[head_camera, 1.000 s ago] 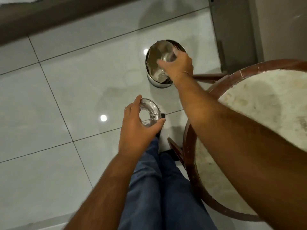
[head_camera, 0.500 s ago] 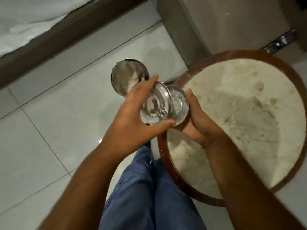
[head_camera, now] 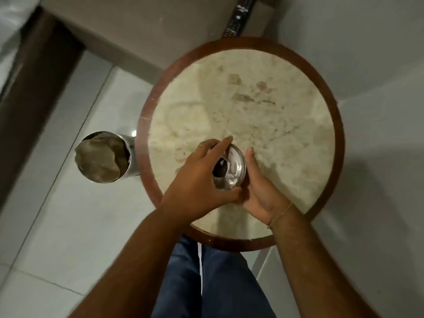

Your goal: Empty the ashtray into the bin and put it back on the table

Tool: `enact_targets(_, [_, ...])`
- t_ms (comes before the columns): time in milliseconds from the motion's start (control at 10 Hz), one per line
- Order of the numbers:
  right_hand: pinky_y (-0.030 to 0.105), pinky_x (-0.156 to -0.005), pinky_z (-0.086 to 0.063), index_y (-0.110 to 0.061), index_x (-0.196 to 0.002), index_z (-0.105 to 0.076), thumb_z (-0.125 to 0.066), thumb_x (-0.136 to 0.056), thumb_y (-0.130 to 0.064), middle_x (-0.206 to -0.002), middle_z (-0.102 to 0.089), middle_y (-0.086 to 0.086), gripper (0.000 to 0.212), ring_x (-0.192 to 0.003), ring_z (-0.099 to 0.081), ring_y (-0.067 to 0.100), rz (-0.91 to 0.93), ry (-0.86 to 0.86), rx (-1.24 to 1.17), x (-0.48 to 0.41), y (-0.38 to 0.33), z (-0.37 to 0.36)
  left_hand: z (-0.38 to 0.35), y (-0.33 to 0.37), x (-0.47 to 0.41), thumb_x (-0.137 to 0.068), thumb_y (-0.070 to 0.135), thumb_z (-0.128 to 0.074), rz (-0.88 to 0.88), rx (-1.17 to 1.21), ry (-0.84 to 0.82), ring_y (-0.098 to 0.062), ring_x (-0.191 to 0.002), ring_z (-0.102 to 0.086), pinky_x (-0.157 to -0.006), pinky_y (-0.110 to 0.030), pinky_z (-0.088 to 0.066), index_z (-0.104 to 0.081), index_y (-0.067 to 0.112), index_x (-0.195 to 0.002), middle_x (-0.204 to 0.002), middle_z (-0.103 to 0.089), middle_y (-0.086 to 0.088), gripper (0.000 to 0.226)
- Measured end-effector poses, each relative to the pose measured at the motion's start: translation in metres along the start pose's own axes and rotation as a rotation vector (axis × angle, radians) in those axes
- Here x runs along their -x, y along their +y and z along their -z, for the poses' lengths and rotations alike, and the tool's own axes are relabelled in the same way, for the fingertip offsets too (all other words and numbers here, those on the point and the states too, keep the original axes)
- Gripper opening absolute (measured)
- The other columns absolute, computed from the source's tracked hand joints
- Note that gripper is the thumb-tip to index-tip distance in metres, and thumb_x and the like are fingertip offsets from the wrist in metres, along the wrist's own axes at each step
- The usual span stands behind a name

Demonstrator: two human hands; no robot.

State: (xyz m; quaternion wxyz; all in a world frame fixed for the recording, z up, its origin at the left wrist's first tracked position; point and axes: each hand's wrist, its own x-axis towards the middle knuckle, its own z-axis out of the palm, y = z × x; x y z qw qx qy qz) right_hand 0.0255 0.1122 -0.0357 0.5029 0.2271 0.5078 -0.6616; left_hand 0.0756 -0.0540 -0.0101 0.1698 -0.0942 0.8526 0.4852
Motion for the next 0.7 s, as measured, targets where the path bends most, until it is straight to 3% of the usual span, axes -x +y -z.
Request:
enact_targets(100, [0.049,-0.121,-0.052,-0.024,-0.153,-0.062,-0.04,-0.097,-0.079,-0.155,-0.067,0.015,0.081,-0.141,-0.067,0.028,0.007,0.136,-0.059,0.009,0.012,0.033,-0.032,0.001,-0.033,-0.072,0.054,-0.089,0.004,-0.18,-0.034,-0.027,-0.145,-0.043,-0.116,-0.044,-0.047,-0.03,0.03,-0.166,-0.164,-0.038,-0.003,0.114])
enact_targets(200, [0.042,-0.108,-0.058,-0.024,-0.16,-0.054,-0.035,-0.111,-0.07,-0.16,-0.062,0.015,0.07,-0.142,-0.065,0.033,0.067,0.391,-0.086,0.025,0.03,0.06,-0.063,0.001,-0.06,-0.078,0.046,-0.084,-0.011,-0.415,-0.067,-0.04,-0.148,-0.036,-0.111,-0.058,-0.048,-0.029,0.024,-0.167,-0.168,-0.033,-0.013,0.107])
enact_targets(300, [0.037,-0.101,-0.062,-0.021,-0.146,-0.066,-0.039,-0.116,-0.059,-0.136,-0.08,0.006,0.055,-0.118,-0.081,0.021,0.127,0.54,-0.132,0.047,0.047,0.082,-0.084,-0.001,-0.076,-0.081,0.051,-0.079,-0.055,-0.624,-0.106,-0.043,-0.147,-0.037,-0.107,-0.06,-0.048,-0.028,0.025,-0.167,-0.169,-0.032,-0.014,0.103])
enact_targets(400, [0.038,-0.103,-0.064,-0.019,-0.135,-0.074,-0.046,-0.118,-0.049,-0.125,-0.085,0.004,0.044,-0.11,-0.084,0.019,0.131,0.623,-0.159,0.059,0.055,0.091,-0.093,-0.006,-0.084,-0.08,0.053,-0.078,-0.057,-0.726,-0.097,-0.043,-0.146,-0.039,-0.107,-0.059,-0.045,-0.027,0.028,-0.166,-0.168,-0.035,-0.014,0.103])
enact_targets(500, [0.027,-0.091,-0.068,-0.012,-0.132,-0.075,-0.054,-0.116,-0.04,-0.122,-0.084,0.01,0.039,-0.105,-0.085,0.019,0.147,0.676,-0.145,0.05,0.048,0.09,-0.1,-0.006,-0.084,-0.08,0.054,-0.078,-0.054,-0.77,-0.076,-0.043,-0.144,-0.041,-0.105,-0.058,-0.045,-0.029,0.03,-0.165,-0.168,-0.035,-0.014,0.101])
enact_targets(600, [0.036,-0.101,-0.063,-0.016,-0.116,-0.078,-0.061,-0.113,-0.034,-0.12,-0.083,0.011,0.025,-0.113,-0.081,0.023,0.209,0.734,-0.004,0.031,0.023,0.083,-0.1,-0.006,-0.084,-0.081,0.061,-0.073,-0.047,-0.804,-0.08,-0.043,-0.143,-0.043,-0.105,-0.058,-0.044,-0.026,0.032,-0.166,-0.168,-0.037,-0.013,0.101])
enact_targets(700, [0.038,-0.112,-0.056,-0.015,-0.127,-0.077,-0.065,-0.111,-0.031,-0.136,-0.078,0.008,0.025,-0.131,-0.071,0.024,0.332,0.822,0.274,0.024,-0.011,0.075,-0.095,0.007,-0.073,-0.079,0.072,-0.069,-0.014,-0.78,-0.099,-0.046,-0.156,-0.03,-0.119,-0.062,-0.032,-0.004,0.038,-0.169,-0.177,-0.02,-0.012,0.116])
